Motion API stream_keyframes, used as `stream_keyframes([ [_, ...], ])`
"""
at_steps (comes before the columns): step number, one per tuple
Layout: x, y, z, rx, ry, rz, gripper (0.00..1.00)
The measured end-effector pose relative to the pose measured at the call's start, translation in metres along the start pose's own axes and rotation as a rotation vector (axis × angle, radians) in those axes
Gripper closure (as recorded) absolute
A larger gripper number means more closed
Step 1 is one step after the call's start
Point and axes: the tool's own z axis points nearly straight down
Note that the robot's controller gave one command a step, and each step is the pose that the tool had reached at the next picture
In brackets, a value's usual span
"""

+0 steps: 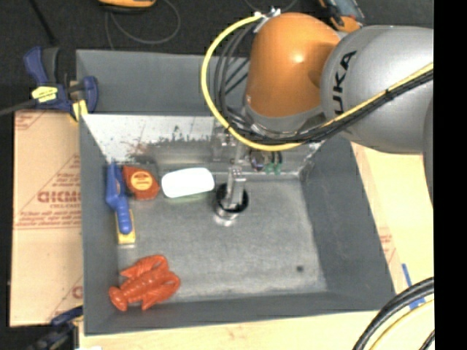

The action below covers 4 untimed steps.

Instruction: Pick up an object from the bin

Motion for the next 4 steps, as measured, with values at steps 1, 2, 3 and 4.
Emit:
stream_keyframes([
  [1, -0.001, 0.000, -0.005, -0.001, -0.008, 0.001, 0.00],
  [2, 0.001, -0.047, 0.036, 0.000, -0.012, -0.040, 0.00],
  [3, -0.002, -0.075, 0.057, 0.004, -0.004, -0.085, 0.00],
  [4, -0.001, -0.069, 0.092, -0.001, -0.013, -0.017, 0.00],
])
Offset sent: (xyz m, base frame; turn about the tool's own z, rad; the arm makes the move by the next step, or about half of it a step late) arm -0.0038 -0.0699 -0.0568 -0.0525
